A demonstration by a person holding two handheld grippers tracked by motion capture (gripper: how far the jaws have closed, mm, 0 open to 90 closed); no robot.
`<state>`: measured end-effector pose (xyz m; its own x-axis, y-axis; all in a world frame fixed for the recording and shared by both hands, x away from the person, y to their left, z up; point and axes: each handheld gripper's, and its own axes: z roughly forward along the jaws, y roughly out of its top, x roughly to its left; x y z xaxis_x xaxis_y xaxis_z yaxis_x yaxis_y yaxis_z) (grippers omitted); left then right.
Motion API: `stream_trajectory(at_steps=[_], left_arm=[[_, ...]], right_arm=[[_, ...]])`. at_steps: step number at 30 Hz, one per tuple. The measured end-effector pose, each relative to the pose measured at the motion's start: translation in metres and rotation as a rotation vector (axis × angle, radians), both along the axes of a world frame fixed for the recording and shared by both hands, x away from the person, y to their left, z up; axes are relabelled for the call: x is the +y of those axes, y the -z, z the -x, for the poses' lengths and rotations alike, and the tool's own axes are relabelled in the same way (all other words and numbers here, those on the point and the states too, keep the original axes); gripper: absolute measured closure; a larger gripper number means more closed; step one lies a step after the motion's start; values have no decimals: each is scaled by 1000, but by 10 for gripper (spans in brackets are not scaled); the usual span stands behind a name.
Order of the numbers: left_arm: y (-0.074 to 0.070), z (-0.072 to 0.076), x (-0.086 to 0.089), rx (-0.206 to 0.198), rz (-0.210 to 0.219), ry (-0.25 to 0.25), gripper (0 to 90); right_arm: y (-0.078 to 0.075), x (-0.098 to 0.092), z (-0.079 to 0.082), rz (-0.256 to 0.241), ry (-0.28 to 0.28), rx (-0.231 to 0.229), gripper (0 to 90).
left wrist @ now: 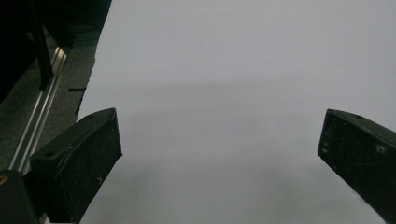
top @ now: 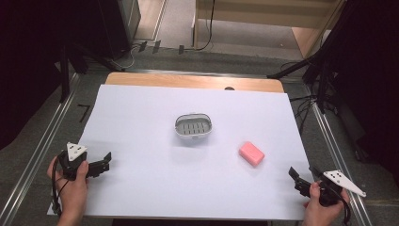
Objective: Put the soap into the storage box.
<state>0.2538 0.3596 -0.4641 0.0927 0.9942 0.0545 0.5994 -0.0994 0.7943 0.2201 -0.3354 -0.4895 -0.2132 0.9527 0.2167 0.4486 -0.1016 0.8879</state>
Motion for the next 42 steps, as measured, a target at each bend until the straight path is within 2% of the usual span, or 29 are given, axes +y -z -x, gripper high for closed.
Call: stream_trajectory(at_steps=[3,4,5,7,9,12,14,16,17,25,29,31,32,37,42], left_arm=[[0,0,0,0,-2,-3,1],[0,0,-1,-5,-3,1,1],[0,0,-1,-5,-3,1,1],[0,1,-1,-7,-7,1,1],[0,1,-2,-10,-8,3,1],[0,1,-2,-5,-15,2,1],[0,1,-2,-3,-14,2,1],[0,1,-2,-3,-14,4,1],[0,1,-2,-3,-14,4,1],[0,1,-2,-4,-13,9,1],[0,1,-2,-4,-9,6,1],[0,1,-2,-4,-9,6,1],[0,1,-2,-4,-7,5,1],[0,1,-2,-3,-8,6,1],[0,1,-2,-4,-13,9,1]], right_arm=[[0,1,0,15,-23,-10,200],[-1,2,0,12,-77,-10,226],[-1,2,-1,17,-92,-10,228],[-2,4,-3,45,-81,10,237],[-3,8,-5,68,-84,41,242],[-6,10,-8,65,-104,86,237],[-9,12,-9,99,-103,116,234],[-14,16,-11,131,-125,160,226],[-16,17,-12,157,-127,171,222],[-21,34,-28,269,-166,277,207],[-25,41,-36,292,-219,305,224],[-26,42,-37,300,-227,311,218],[-30,46,-41,318,-249,328,202],[-34,54,-51,354,-281,381,192],[-37,60,-61,370,-321,440,172]])
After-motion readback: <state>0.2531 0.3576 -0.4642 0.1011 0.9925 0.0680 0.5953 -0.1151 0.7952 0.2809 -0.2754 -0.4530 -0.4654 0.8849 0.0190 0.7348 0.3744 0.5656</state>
